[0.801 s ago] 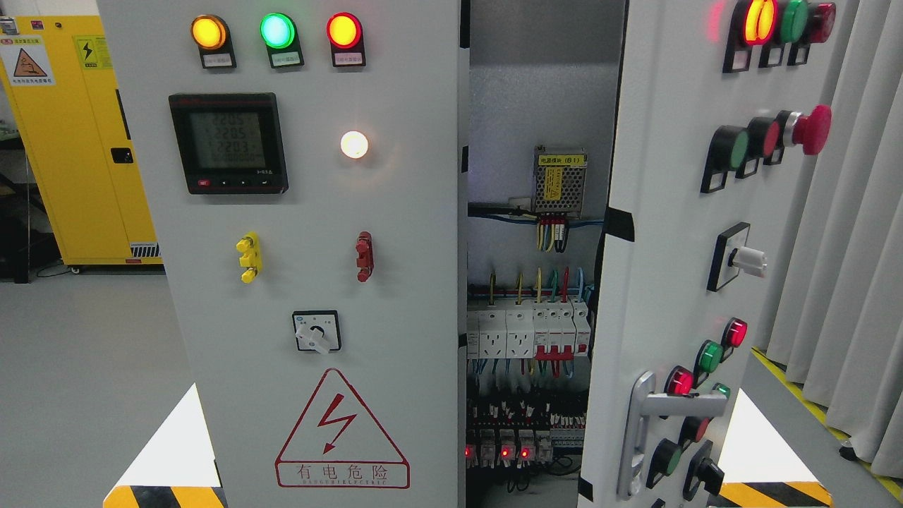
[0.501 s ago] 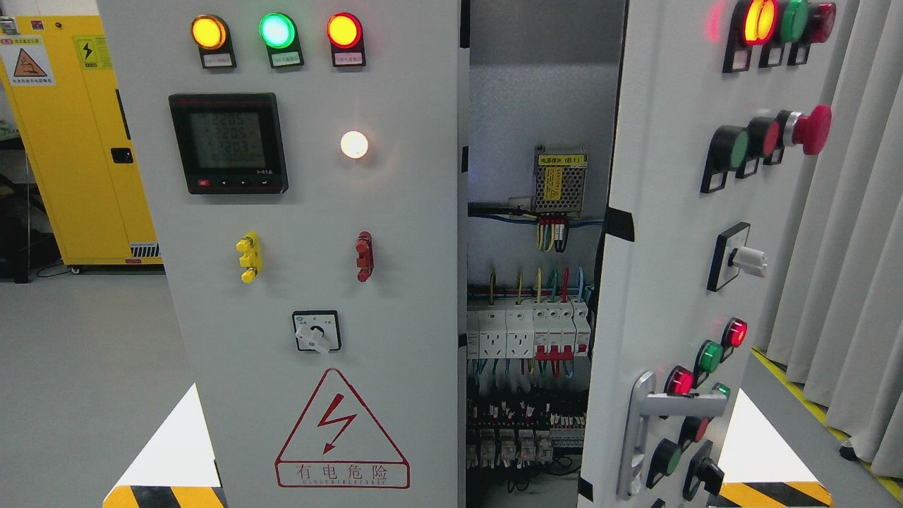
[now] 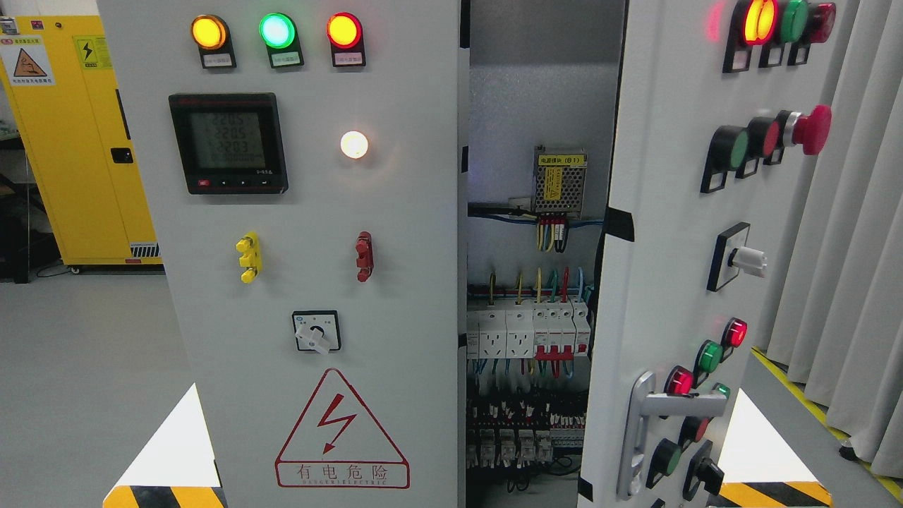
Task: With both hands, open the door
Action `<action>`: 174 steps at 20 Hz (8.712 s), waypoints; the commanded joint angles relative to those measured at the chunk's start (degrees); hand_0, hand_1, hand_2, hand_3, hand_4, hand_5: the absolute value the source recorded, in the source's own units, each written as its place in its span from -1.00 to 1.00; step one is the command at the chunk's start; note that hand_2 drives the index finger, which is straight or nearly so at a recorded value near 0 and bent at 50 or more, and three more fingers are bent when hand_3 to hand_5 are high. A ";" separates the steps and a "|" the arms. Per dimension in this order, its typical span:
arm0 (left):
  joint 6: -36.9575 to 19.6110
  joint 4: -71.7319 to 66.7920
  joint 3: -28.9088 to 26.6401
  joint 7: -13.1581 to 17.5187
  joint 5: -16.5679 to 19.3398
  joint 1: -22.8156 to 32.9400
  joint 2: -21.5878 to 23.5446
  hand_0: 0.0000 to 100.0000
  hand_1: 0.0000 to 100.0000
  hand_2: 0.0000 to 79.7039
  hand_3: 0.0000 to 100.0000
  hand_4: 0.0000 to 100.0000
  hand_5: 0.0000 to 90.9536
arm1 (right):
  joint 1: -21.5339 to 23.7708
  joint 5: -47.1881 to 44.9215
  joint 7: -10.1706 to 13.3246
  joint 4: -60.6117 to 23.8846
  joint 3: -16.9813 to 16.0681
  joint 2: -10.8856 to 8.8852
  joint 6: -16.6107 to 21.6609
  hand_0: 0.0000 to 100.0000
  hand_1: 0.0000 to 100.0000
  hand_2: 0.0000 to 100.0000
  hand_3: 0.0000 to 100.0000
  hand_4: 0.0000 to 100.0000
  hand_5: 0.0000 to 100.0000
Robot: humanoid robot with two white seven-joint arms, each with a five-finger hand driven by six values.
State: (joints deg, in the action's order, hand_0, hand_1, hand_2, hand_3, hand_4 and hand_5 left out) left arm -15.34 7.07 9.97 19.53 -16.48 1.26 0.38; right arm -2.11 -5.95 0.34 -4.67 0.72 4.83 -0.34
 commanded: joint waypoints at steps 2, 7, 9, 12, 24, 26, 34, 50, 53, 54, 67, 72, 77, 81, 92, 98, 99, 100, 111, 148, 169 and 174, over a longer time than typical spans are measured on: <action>-0.66 21.45 -2.06 4.02 0.22 5.15 4.09 -0.76 0.11 -1.00 -1.00 -1.00 -1.00 | 0.00 -0.03 0.01 0.01 1.13 -0.08 -0.01 -1.00 0.00 -0.92 -1.00 -1.00 -1.00; -0.66 43.25 0.66 5.51 0.57 8.85 10.94 -0.76 0.11 -1.00 -1.00 -1.00 -1.00 | 0.00 -0.03 0.01 0.01 1.13 -0.26 -0.01 -1.00 0.00 -0.92 -1.00 -1.00 -1.00; -0.57 52.47 1.02 7.09 0.48 10.42 13.40 -0.76 0.11 -1.00 -1.00 -1.00 -1.00 | 0.00 -0.03 0.01 0.01 1.13 -0.35 -0.01 -1.00 0.00 -0.92 -1.00 -1.00 -1.00; -0.13 62.34 1.10 7.27 0.48 10.78 15.69 -0.76 0.11 -1.00 -1.00 -1.00 -1.00 | 0.00 -0.03 0.01 -0.07 1.13 -0.35 -0.01 -1.00 0.00 -0.92 -1.00 -1.00 -1.00; 2.86 86.43 8.40 15.70 -10.31 7.36 32.21 -0.76 0.11 -1.00 -1.00 -1.00 -1.00 | 0.09 -0.03 0.01 -0.07 1.13 -0.70 -0.01 -1.00 0.00 -0.92 -1.00 -1.00 -1.00; 4.69 88.72 8.83 16.15 -14.00 6.04 34.58 -0.76 0.11 -1.00 -1.00 -1.00 -1.00 | 0.18 -0.03 0.01 -0.07 1.13 -0.79 -0.01 -1.00 0.00 -0.92 -1.00 -1.00 -1.00; 13.30 96.20 11.47 17.29 -27.89 -6.95 40.84 -0.76 0.11 -1.00 -1.00 -1.00 -1.00 | 0.27 -0.03 0.01 -0.07 1.13 -0.79 -0.01 -1.00 0.00 -0.92 -1.00 -1.00 -1.00; 41.62 96.03 11.39 18.35 -41.88 -37.27 28.19 -0.76 0.11 -1.00 -1.00 -1.00 -1.00 | 0.09 -0.03 0.01 -0.07 1.13 -0.87 -0.01 -1.00 0.00 -0.92 -1.00 -1.00 -1.00; 42.32 91.12 12.00 18.35 -41.88 -43.34 25.65 -0.76 0.11 -1.00 -1.00 -1.00 -1.00 | 0.09 -0.11 0.01 -0.07 1.04 -0.87 -0.01 -1.00 0.00 -0.92 -1.00 -1.00 -1.00; 43.54 88.93 12.35 18.26 -41.88 -45.36 23.81 -0.76 0.11 -1.00 -1.00 -1.00 -1.00 | 0.09 -0.03 0.01 -0.07 1.04 -0.87 -0.01 -1.00 0.00 -0.92 -1.00 -1.00 -1.00; 48.91 77.05 13.06 17.56 -41.71 -59.96 9.99 -0.76 0.11 -1.00 -1.00 -1.00 -1.00 | 0.09 -0.03 0.01 -0.07 1.04 -0.87 -0.10 -1.00 0.00 -0.92 -1.00 -1.00 -1.00; 51.11 75.90 12.88 17.55 -42.58 -62.25 6.83 -0.76 0.11 -1.00 -1.00 -1.00 -1.00 | 0.09 -0.11 0.01 -0.07 1.04 -0.87 -0.01 -1.00 0.00 -0.92 -1.00 -1.00 -1.00; 51.37 73.35 12.79 17.55 -45.04 -65.94 6.47 -0.76 0.11 -1.00 -1.00 -1.00 -1.00 | 0.09 -0.11 0.01 -0.07 1.04 -0.87 -0.01 -1.00 0.00 -0.92 -1.00 -1.00 -1.00; 52.95 72.29 12.79 17.55 -46.45 -68.14 4.99 -0.76 0.11 -1.00 -1.00 -1.00 -1.00 | 0.09 -0.11 0.01 -0.07 1.04 -0.87 -0.01 -1.00 0.00 -0.92 -1.00 -1.00 -1.00; 53.31 72.29 13.58 17.47 -45.84 -68.06 2.17 -0.76 0.11 -1.00 -1.00 -1.00 -1.00 | 0.09 -0.11 0.01 -0.07 1.04 -0.87 -0.01 -1.00 0.00 -0.92 -1.00 -1.00 -1.00; 53.31 72.29 15.43 17.47 -45.14 -68.05 -0.55 -0.76 0.11 -1.00 -1.00 -1.00 -1.00 | 0.09 -0.03 0.01 -0.07 1.04 -0.79 -0.01 -1.00 0.00 -0.92 -1.00 -1.00 -1.00; 53.31 72.21 15.52 17.38 -44.87 -68.05 -0.99 -0.76 0.11 -1.00 -1.00 -1.00 -1.00 | 0.09 -0.11 0.01 -0.07 0.95 -0.79 -0.01 -1.00 0.00 -0.92 -1.00 -1.00 -1.00; 53.31 72.21 15.52 17.29 -44.78 -67.97 -1.43 -0.76 0.11 -1.00 -1.00 -1.00 -1.00 | 0.09 -0.03 0.01 -0.07 0.95 -0.79 -0.01 -1.00 0.00 -0.92 -1.00 -1.00 -1.00; 53.31 71.94 15.61 15.62 -44.87 -67.97 -5.74 -0.76 0.11 -1.00 -1.00 -1.00 -1.00 | 0.09 -0.03 0.01 -0.07 0.95 -0.79 -0.01 -1.00 0.00 -0.92 -1.00 -1.00 -1.00; 40.04 64.04 33.35 12.81 -49.78 -77.89 -10.75 -0.76 0.11 -1.00 -1.00 -1.00 -1.00 | 0.09 -0.03 0.01 -0.07 0.95 -0.79 -0.01 -1.00 0.00 -0.92 -1.00 -1.00 -1.00; 46.80 72.80 19.48 11.49 -41.54 -70.44 -9.44 -0.76 0.11 -1.00 -1.00 -1.00 -1.00 | 0.09 -0.11 0.01 -0.07 0.95 -0.87 -0.01 -1.00 0.00 -0.92 -1.00 -1.00 -1.00; 46.81 82.38 19.03 11.49 -34.52 -60.17 -5.05 -0.76 0.11 -1.00 -1.00 -1.00 -1.00 | 0.09 -0.11 0.01 -0.16 0.95 -0.87 -0.01 -1.00 0.00 -0.92 -1.00 -1.00 -1.00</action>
State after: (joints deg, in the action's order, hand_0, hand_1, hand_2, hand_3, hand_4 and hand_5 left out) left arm 31.20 78.19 34.67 31.04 -57.95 -67.64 -8.74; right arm -1.30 -6.02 0.35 -4.75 0.00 4.00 -0.29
